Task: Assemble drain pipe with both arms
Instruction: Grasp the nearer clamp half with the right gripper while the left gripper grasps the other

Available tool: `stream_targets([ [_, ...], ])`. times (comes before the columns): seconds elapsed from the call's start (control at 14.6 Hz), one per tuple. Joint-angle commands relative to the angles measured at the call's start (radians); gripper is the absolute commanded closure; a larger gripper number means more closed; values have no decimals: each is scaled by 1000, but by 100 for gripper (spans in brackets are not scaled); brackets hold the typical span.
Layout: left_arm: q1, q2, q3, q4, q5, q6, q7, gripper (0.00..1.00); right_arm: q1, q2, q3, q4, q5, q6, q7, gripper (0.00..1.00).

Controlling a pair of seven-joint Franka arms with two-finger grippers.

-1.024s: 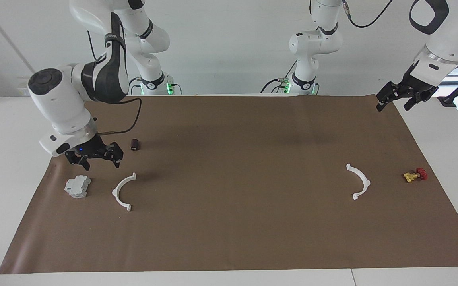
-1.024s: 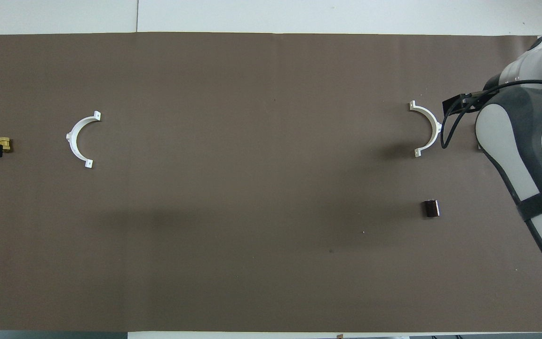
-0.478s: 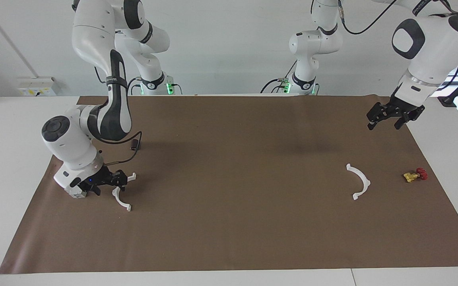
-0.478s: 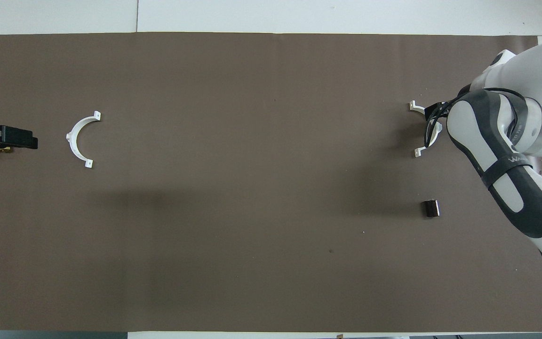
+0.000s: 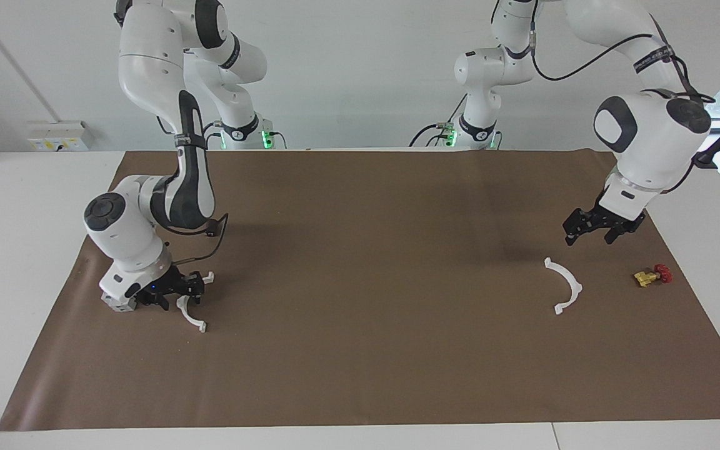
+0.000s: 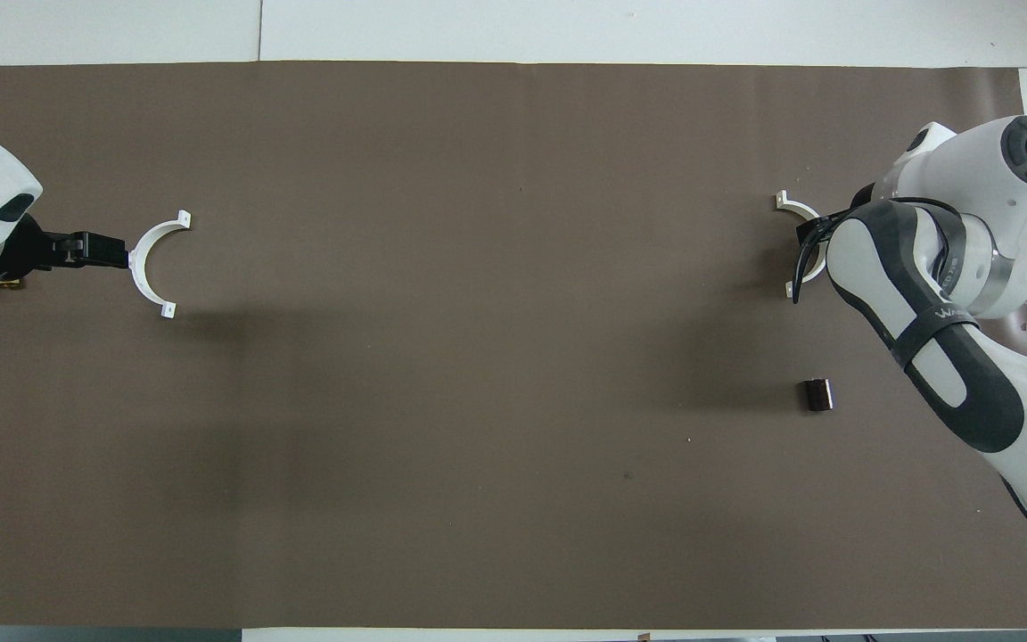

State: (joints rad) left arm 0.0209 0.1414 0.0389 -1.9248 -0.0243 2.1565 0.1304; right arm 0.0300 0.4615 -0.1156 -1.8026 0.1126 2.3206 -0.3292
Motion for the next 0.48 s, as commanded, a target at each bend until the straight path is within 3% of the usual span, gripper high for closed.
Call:
stream_targets([
  [0.0,17,55,1,-13,15,89,23,0,-9,-29,5,-49,21,36,-36,31],
  [0.41,30,168,1,-14,15,228,55,0,-19,-21,5,-49,21,33,-62,39],
])
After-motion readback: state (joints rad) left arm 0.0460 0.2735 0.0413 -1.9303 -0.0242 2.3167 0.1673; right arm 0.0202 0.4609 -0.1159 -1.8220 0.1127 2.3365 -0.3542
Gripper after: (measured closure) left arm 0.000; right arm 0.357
